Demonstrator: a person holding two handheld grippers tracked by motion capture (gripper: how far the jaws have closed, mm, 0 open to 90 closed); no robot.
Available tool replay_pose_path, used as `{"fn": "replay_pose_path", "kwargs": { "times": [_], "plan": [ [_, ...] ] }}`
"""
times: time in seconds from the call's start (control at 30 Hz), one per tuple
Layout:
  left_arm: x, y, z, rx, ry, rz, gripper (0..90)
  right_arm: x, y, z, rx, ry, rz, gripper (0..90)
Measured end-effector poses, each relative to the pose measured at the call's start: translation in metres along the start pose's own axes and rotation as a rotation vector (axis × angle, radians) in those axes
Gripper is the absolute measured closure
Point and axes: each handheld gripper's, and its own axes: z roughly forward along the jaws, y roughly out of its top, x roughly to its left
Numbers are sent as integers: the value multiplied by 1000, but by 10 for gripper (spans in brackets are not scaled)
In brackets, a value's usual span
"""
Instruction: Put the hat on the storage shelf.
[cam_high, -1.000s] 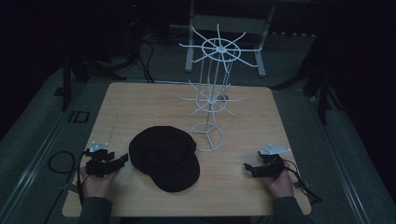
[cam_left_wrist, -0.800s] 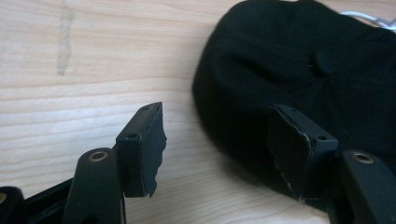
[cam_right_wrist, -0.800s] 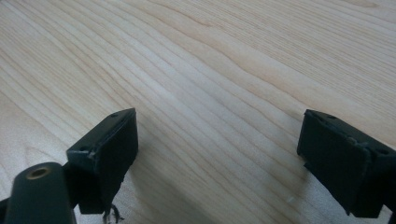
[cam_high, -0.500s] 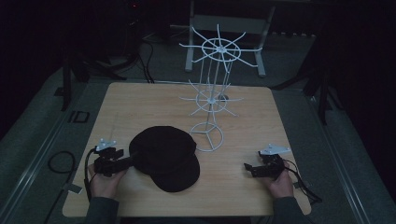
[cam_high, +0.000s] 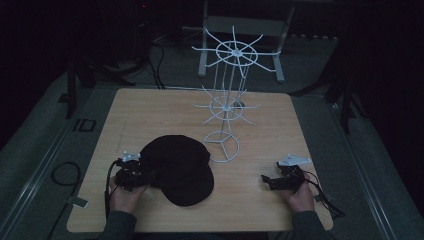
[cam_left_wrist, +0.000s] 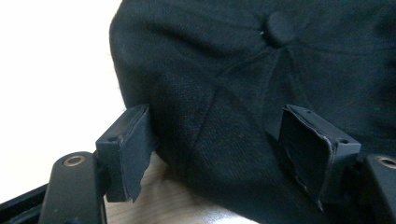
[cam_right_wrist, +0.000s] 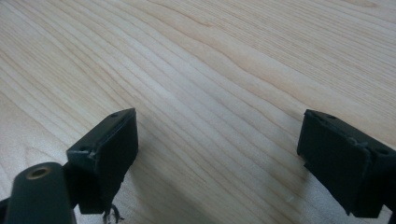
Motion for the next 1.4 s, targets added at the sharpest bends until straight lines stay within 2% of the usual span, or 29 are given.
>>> {"fn": "replay_pose_path", "kwargs": {
  "times": [0.17,0.23,0.4,0.43,0.47,0.53,0.57,0.7,0.9,1.03,1.2,1.4],
  "plan": [
    [-1,-2,8,14,35,-12,310,0,0,0,0,0,0,123],
    [-4,-2,16,47,63,-18,350,0,0,0,0,0,0,123],
    [-6,0,19,54,77,-26,400,0,0,0,0,0,0,123],
    [-6,1,20,57,82,-27,444,0,0,0,0,0,0,123],
    [-6,2,20,63,88,-31,444,0,0,0,0,0,0,123],
    [-5,4,19,70,97,-39,529,0,0,0,0,0,0,123],
    [-3,4,19,69,98,-48,529,0,0,0,0,0,0,123],
    [6,5,18,62,81,-88,662,0,0,0,0,0,0,123],
    [18,10,13,52,59,-119,757,0,0,0,0,0,0,123],
    [21,13,10,45,34,-105,779,0,0,0,0,0,0,123],
    [21,20,1,11,-4,-84,785,0,0,0,0,0,0,123],
    [18,31,-13,-27,-11,-51,787,0,0,0,0,0,0,123]
  ]
}}
